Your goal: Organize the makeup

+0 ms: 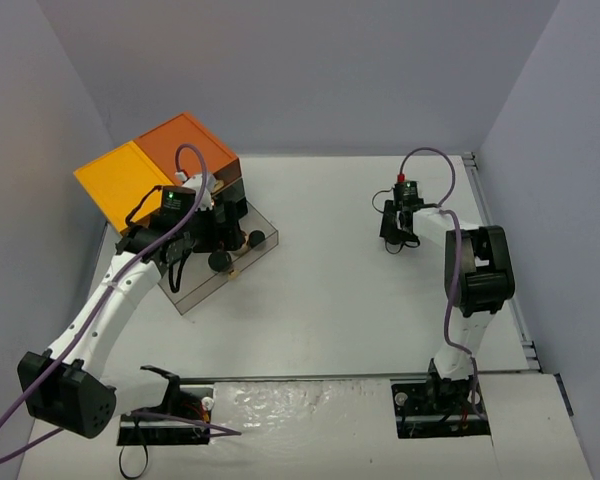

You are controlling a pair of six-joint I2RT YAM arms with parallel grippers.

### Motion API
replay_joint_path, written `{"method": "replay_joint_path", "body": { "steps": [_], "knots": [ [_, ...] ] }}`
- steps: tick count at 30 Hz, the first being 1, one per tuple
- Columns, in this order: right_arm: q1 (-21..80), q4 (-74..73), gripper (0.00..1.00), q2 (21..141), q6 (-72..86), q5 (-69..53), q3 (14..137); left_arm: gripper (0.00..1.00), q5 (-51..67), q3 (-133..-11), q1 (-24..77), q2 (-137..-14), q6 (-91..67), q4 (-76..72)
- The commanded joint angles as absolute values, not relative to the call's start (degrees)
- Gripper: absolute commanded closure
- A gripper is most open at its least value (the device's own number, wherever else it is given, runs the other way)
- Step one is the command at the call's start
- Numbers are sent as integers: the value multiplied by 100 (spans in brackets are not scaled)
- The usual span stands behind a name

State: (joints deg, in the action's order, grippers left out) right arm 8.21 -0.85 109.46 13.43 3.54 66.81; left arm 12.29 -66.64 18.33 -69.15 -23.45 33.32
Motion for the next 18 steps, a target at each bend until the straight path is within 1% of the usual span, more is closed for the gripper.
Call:
{"method": "replay_joint_path", "body": {
  "steps": [1, 3, 5, 9, 14, 18],
  "knots": [
    [1711, 98, 97, 10059, 618, 61, 6558, 3, 1647, -7177, 1856, -6942, -2464, 3230],
    [2226, 140, 100, 9748, 205, -128, 6573, 3, 1816, -7265, 1863, -7004, -2548, 3259],
    [2873, 203, 100, 9344, -175, -371, 6592, 3, 1988, -7383, 1863, -7093, -2629, 3287],
    [3699, 445, 99, 8852, -586, -968, 6696, 3, 2677, -7514, 1863, -7218, -2927, 3226],
    [4411, 559, 99, 8607, -808, -1342, 7091, 3, 3143, -7559, 1863, -7167, -3229, 3090],
    [4687, 622, 99, 8512, -856, -1631, 7386, 3, 3287, -7555, 1863, -7093, -3452, 2942]
  ]
}}
